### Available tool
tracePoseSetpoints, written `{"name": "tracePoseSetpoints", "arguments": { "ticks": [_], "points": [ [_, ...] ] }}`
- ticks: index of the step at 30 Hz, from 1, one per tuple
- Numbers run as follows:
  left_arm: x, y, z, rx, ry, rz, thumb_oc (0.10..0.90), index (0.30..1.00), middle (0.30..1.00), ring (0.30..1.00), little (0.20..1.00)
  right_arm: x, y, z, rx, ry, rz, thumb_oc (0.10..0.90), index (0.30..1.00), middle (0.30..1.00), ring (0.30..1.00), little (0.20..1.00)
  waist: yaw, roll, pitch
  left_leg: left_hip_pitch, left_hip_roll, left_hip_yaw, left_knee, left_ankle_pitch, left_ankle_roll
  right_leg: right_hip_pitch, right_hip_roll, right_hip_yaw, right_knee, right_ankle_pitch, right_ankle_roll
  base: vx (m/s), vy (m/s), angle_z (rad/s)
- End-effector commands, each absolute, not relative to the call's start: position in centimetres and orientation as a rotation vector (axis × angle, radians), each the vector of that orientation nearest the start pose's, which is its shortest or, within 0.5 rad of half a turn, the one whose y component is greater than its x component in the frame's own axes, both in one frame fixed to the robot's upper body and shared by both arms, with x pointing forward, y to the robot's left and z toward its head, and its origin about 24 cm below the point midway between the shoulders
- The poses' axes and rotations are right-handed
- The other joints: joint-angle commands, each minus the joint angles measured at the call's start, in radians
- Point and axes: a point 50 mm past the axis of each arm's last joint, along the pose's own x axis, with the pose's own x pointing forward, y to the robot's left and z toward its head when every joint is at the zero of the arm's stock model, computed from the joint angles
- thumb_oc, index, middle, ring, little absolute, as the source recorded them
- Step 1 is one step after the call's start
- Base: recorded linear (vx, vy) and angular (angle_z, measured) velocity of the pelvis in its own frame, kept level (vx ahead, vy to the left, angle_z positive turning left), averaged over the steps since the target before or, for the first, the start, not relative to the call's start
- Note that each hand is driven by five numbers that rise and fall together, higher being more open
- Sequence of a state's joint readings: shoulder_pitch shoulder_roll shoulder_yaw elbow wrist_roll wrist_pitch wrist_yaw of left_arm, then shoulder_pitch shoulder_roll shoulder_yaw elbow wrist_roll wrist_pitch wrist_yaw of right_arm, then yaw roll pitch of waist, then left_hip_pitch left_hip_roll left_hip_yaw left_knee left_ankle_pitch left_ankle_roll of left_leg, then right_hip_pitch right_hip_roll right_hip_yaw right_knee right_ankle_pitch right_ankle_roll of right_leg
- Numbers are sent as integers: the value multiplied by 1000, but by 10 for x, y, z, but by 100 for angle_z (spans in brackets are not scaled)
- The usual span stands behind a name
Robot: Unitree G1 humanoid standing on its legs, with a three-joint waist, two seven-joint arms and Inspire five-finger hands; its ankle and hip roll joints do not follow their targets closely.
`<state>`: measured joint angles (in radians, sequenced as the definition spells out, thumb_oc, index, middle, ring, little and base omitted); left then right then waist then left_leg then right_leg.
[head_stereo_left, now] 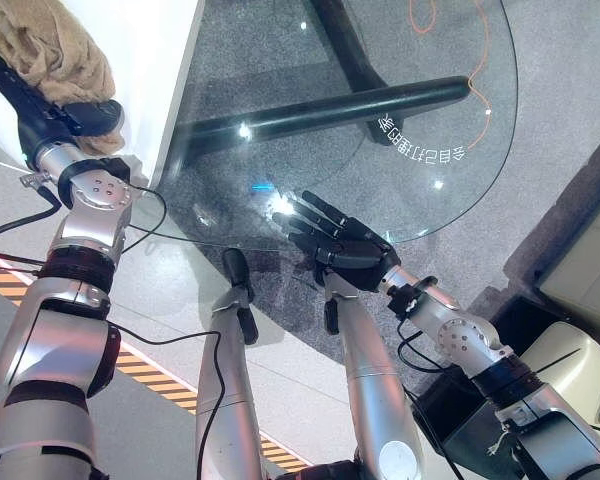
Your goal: Wipe the table with a cloth and put it in the basket.
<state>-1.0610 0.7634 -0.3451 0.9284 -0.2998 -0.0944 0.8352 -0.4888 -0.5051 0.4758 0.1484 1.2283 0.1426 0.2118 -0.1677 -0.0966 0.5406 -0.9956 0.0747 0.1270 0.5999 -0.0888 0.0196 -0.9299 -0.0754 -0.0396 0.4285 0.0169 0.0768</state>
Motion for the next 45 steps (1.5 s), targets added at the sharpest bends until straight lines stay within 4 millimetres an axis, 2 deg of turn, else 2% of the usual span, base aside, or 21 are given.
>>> {"name": "tracePoseSetpoints", "arguments": {
  "ticks": [1, 12, 20, 21, 23, 24, 28, 29, 31, 32, 33, 34, 35, 38, 40, 42, 45],
  "points": [
    [349, 336, 292, 431, -533, 1079, 800, 900, 900, 900, 900, 296, -93, 128, 661, 33, 853, 800, 900, 900, 900, 900, 32, -10, -21, 150, -75, 70, -149, -49, 44, 19, 83, 3, -31, 45, 6, 2, -38, 1],
    [345, 335, 290, 454, -599, 1055, 800, 900, 900, 900, 900, 288, -90, 121, 675, 33, 855, 800, 900, 900, 900, 900, 49, 3, -21, 200, -80, 60, -164, -45, 45, 70, 78, -17, -19, 15, -6, 7, -53, 0],
    [334, 332, 261, 417, -642, 1030, 800, 900, 900, 900, 900, 281, -89, 114, 694, 23, 832, 800, 900, 900, 900, 900, 84, 17, -21, 260, -95, 39, -195, -30, 42, 140, 71, -39, -27, -11, -16, -4, -94, 7],
    [330, 332, 256, 386, -648, 1024, 800, 900, 900, 900, 900, 281, -89, 114, 693, 9, 827, 800, 900, 900, 900, 900, 90, 17, -21, 250, -99, 45, -208, 5, 46, 134, 67, -50, -38, 10, -26, -76, -143, 10],
    [326, 333, 242, 359, -629, 1020, 800, 900, 900, 900, 900, 278, -89, 111, 698, 5, 816, 800, 900, 900, 900, 900, 103, 20, -21, 276, -103, 34, -217, 8, 43, 164, 66, -60, -37, -4, -29, -49, -134, 11],
    [326, 333, 241, 358, -627, 1020, 800, 900, 900, 900, 900, 278, -89, 111, 699, 6, 815, 800, 900, 900, 900, 900, 103, 20, -21, 278, -103, 34, -218, 8, 43, 167, 66, -60, -37, -5, -29, -16, -97, 7],
    [316, 335, 206, 363, -564, 991, 800, 900, 900, 900, 900, 275, -95, 100, 709, 13, 782, 800, 900, 900, 900, 900, 126, 26, -21, 337, -109, 17, -236, 15, 36, 231, 65, -72, -47, -24, -33, -21, -112, 3],
    [310, 336, 189, 340, -529, 984, 800, 900, 900, 900, 900, 274, -100, 93, 693, 21, 756, 800, 900, 900, 900, 900, 138, 29, -21, 363, -114, 8, -239, 18, 31, 264, 65, -76, -52, -34, -36, -29, -111, 3],
    [308, 337, 184, 329, -513, 976, 800, 900, 900, 900, 900, 273, -101, 91, 681, 26, 747, 800, 900, 900, 900, 900, 139, 30, -21, 372, -115, 5, -240, 19, 30, 274, 64, -77, -54, -37, -37, -24, -70, 6],
    [305, 338, 173, 311, -487, 960, 800, 900, 900, 900, 900, 274, -104, 86, 658, 35, 726, 800, 900, 900, 900, 900, 144, 32, -21, 388, -116, 3, -243, 19, 26, 292, 63, -80, -57, -42, -38, -28, -79, 7],
    [301, 338, 155, 276, -427, 924, 800, 900, 900, 900, 900, 275, -112, 75, 576, 54, 668, 800, 900, 900, 900, 900, 151, 34, -21, 414, -117, -2, -248, 21, 20, 323, 61, -84, -63, -50, -40, -50, -131, 10],
    [297, 329, 128, 271, -346, 860, 800, 900, 900, 900, 900, 275, -121, 62, 468, 82, 596, 800, 900, 900, 900, 900, 160, 36, -21, 441, -121, -10, -255, 25, 14, 355, 58, -86, -71, -56, -43, -43, -119, 13],
    [296, 328, 122, 271, -322, 846, 800, 900, 900, 900, 900, 275, -124, 59, 434, 90, 578, 800, 900, 900, 900, 900, 161, 37, -21, 450, -122, -13, -259, 27, 13, 363, 57, -86, -74, -57, -43, -49, -109, 16],
    [277, 299, 53, 250, -81, 682, 800, 900, 900, 900, 900, 267, -147, 28, 273, 180, 473, 800, 900, 900, 900, 900, 181, 41, -21, 549, -132, -36, -304, 45, 2, 464, 47, -90, -105, -61, -41, -35, -93, 7],
    [276, 297, 49, 248, -63, 669, 800, 900, 900, 900, 900, 267, -148, 26, 265, 186, 466, 800, 900, 900, 900, 900, 182, 41, -21, 555, -132, -37, -308, 46, 1, 470, 46, -90, -108, -61, -41, -8, -54, 5],
    [247, 268, -5, 206, 112, 547, 800, 900, 900, 900, 900, 255, -164, -2, 224, 287, 394, 800, 900, 900, 900, 900, 197, 48, -32, 656, -138, -58, -360, 60, -7, 582, 33, -101, -162, -57, -41, -6, -118, 10],
    [225, 258, -33, 170, 214, 496, 800, 900, 900, 900, 900, 242, -171, -22, 225, 362, 358, 800, 900, 900, 900, 900, 201, 50, -69, 702, -140, -73, -397, 68, -11, 640, 25, -112, -202, -53, -40, 28, -95, 15]
  ]
}}
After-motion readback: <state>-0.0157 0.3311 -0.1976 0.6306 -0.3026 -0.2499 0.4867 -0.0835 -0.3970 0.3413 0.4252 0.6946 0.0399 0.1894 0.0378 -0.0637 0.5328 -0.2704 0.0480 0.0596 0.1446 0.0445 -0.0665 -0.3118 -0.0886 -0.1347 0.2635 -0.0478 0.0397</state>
